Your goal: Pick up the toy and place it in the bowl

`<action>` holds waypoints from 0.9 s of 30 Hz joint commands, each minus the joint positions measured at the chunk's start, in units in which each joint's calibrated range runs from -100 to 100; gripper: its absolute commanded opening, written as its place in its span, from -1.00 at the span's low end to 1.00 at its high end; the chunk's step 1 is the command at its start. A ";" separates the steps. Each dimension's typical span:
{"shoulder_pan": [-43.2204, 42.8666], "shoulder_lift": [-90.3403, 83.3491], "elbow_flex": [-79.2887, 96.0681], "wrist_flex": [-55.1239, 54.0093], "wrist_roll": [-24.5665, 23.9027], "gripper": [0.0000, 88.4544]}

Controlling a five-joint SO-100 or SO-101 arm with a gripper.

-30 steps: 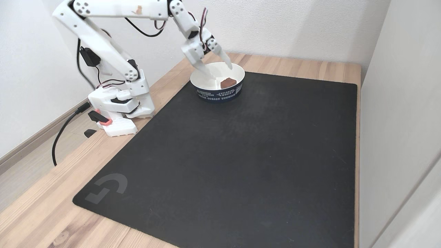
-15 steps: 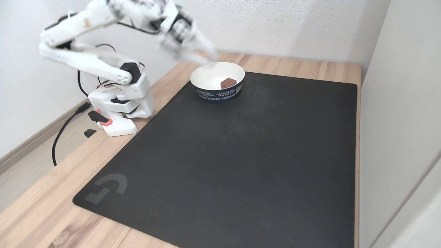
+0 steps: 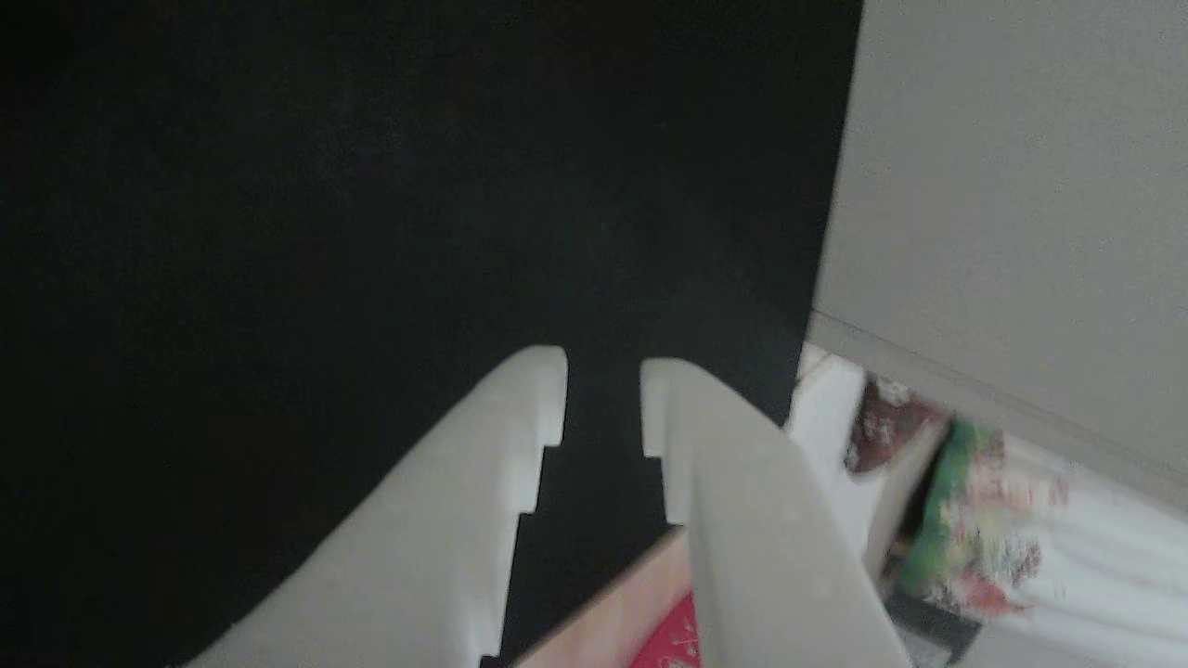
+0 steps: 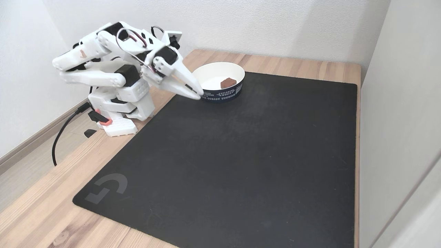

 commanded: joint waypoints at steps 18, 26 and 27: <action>2.40 -12.07 17.46 0.13 -0.14 -0.95; 2.07 -12.07 17.64 -0.47 0.07 -0.94; 2.15 -12.07 17.64 -0.47 0.02 -0.94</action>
